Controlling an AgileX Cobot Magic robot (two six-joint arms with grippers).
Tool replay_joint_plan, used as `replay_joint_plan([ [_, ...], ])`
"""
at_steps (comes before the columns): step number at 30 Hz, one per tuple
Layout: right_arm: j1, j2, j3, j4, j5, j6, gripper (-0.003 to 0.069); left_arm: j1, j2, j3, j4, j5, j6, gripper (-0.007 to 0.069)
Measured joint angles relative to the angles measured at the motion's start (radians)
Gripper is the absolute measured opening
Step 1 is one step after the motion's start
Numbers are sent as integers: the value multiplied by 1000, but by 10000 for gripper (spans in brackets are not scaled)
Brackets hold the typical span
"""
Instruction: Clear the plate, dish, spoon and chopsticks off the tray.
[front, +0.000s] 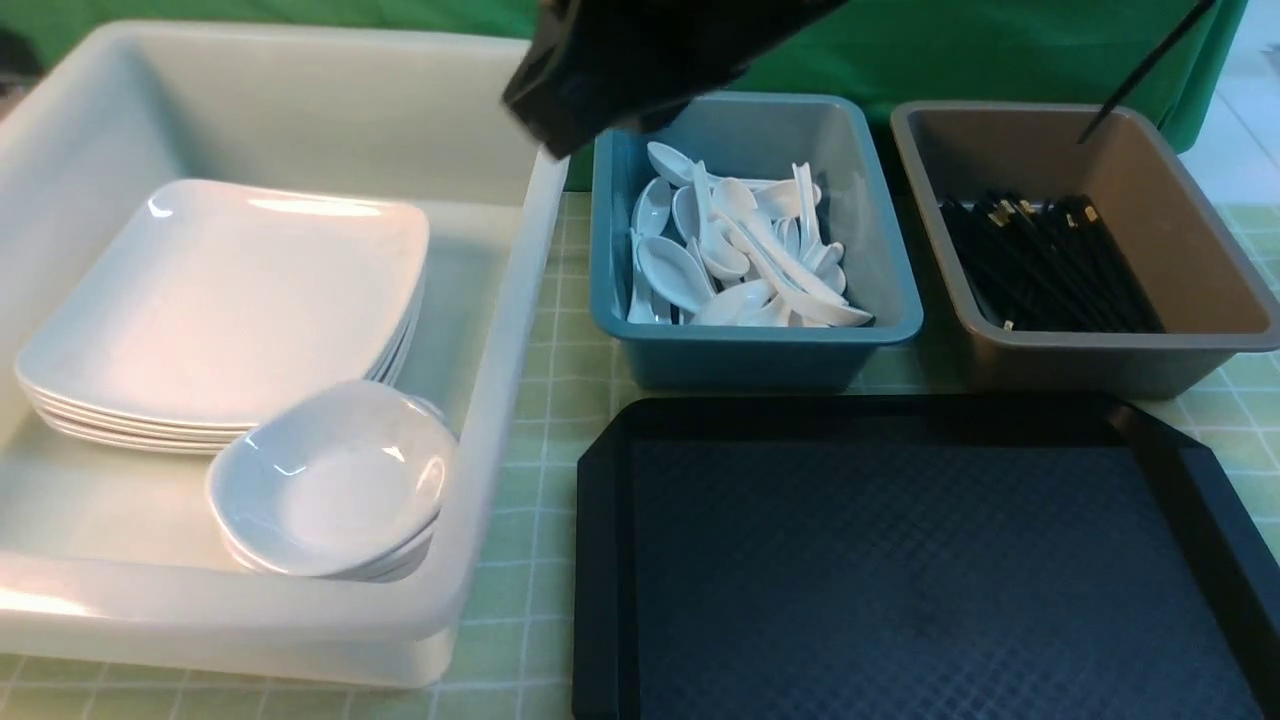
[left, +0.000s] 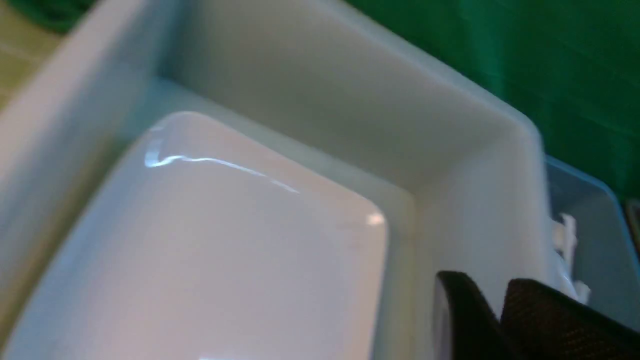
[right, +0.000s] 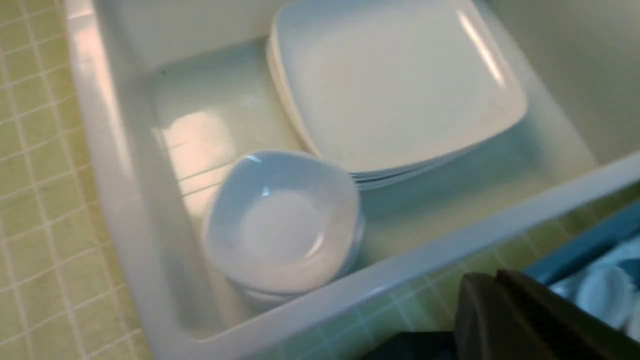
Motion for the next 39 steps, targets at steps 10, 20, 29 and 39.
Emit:
replay_joint_plan([
  [10, -64, -296, 20, -237, 139, 126, 10, -468, -222, 5, 329, 10, 2, -20],
  [20, -64, -835, 413, -337, 16, 208, 10, -584, -703, 262, 529, 29, -139, -19],
  [29, -64, -1397, 1093, -524, -654, 430, 10, -584, -1235, 614, 620, 46, -385, -19],
  [39, -64, -1632, 1448, -536, -1091, 464, 43, -584, -1394, 767, 596, -73, -490, -18],
])
